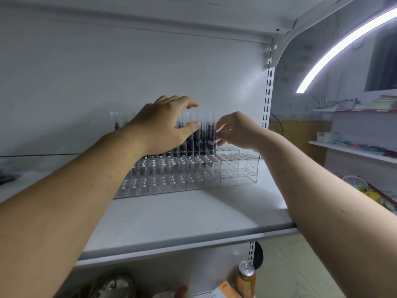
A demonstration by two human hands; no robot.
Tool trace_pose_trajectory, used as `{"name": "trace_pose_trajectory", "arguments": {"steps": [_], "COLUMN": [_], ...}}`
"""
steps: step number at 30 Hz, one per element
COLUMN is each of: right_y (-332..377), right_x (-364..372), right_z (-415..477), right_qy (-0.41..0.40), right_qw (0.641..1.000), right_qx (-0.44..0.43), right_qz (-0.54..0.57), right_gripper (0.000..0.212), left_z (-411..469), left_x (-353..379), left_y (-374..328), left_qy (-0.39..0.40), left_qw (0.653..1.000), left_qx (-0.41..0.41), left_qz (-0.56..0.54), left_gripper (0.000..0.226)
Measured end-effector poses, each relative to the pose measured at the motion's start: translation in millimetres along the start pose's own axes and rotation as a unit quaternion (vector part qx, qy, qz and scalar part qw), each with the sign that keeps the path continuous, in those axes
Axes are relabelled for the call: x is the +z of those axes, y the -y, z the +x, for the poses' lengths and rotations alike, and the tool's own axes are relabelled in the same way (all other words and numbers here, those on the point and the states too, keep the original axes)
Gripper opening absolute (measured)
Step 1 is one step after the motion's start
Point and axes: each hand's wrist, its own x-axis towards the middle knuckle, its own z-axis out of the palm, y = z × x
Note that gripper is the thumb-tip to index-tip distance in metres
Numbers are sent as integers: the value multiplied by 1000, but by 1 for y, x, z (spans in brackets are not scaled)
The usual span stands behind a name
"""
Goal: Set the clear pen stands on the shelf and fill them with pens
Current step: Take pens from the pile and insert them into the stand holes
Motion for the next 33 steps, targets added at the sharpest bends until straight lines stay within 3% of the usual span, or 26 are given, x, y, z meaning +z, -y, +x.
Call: {"name": "trace_pose_trajectory", "arguments": {"steps": [4,7,10,15,18,25,29,33], "right_y": [-1,9,38,122,181,302,317,302], "right_x": [-8,-12,-15,0,39,151,194,206], "right_z": [5,6,3,-2,-4,-2,3,6], "right_qy": [-121,-237,-276,-195,-126,31,21,4], "right_qw": [993,969,952,956,956,955,956,957], "right_qx": [2,-59,-122,-219,-263,-292,-294,-290], "right_qz": [8,25,46,15,18,26,4,-4], "right_gripper": [24,25,21,23,24,20,18,19], "left_z": [0,2,0,-40,-81,-179,-200,-197], "left_x": [-2,-12,-37,-97,-135,-178,-169,-164], "left_y": [0,0,4,33,67,153,187,207], "left_qy": [-3,-10,-14,-6,18,120,197,227], "left_qw": [1000,998,996,990,976,912,875,865], "left_qx": [6,4,-11,-88,-179,-363,-388,-380], "left_qz": [18,60,83,113,122,150,212,239], "left_gripper": [53,54,53,49,48,61,52,58]}}
